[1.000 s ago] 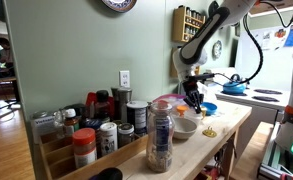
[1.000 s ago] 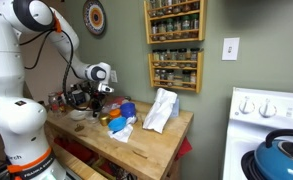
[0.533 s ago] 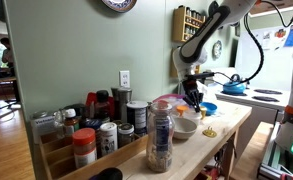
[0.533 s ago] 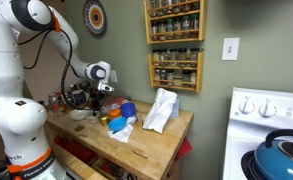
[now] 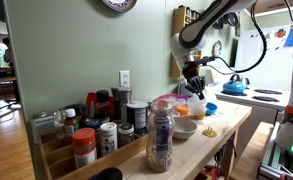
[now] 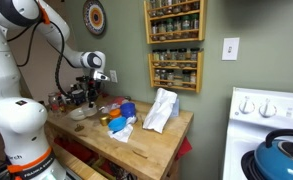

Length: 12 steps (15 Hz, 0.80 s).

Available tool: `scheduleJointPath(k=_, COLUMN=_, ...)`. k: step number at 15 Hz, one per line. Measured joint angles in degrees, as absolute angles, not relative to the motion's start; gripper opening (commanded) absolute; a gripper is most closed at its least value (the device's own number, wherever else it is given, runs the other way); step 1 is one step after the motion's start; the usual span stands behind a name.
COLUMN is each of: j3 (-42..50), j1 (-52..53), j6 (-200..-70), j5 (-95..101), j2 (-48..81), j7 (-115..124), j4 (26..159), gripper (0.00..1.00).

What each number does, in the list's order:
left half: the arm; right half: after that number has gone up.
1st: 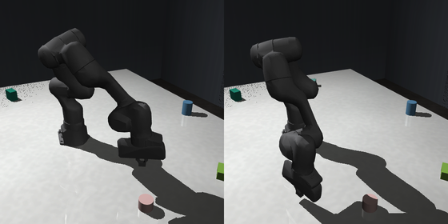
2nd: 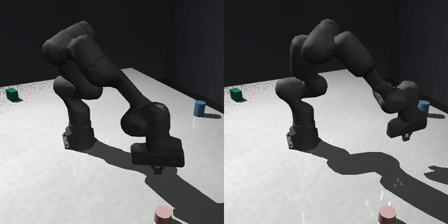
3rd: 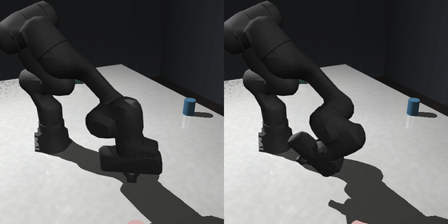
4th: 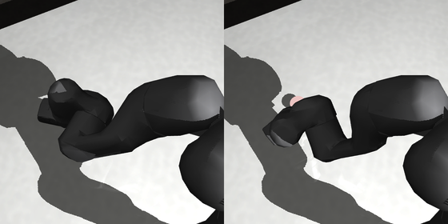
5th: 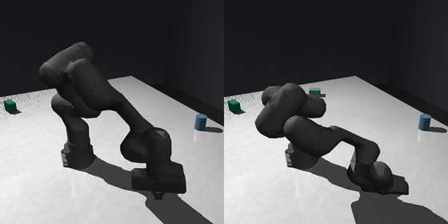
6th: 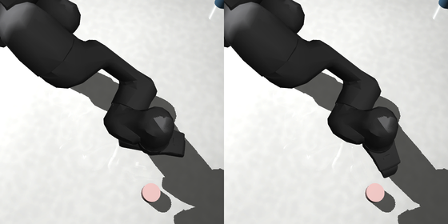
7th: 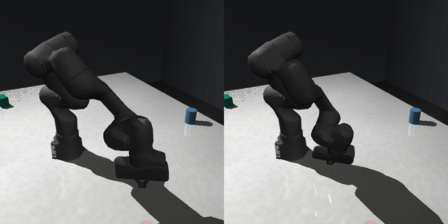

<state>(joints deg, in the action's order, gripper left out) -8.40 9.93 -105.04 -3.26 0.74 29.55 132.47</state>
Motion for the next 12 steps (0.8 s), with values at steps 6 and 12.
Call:
scheduleJointPath(k=6, j3=-15.37, j1=14.88, j6=-90.99, j5=2.35, j2=0.29, j7=36.42, j4=125.2, gripper=0.04)
scheduleJointPath(k=12, j3=-18.04, j1=17.99, j6=-87.97, j5=4.65, j2=3.43, j7=39.79, j4=121.34, gripper=0.01)
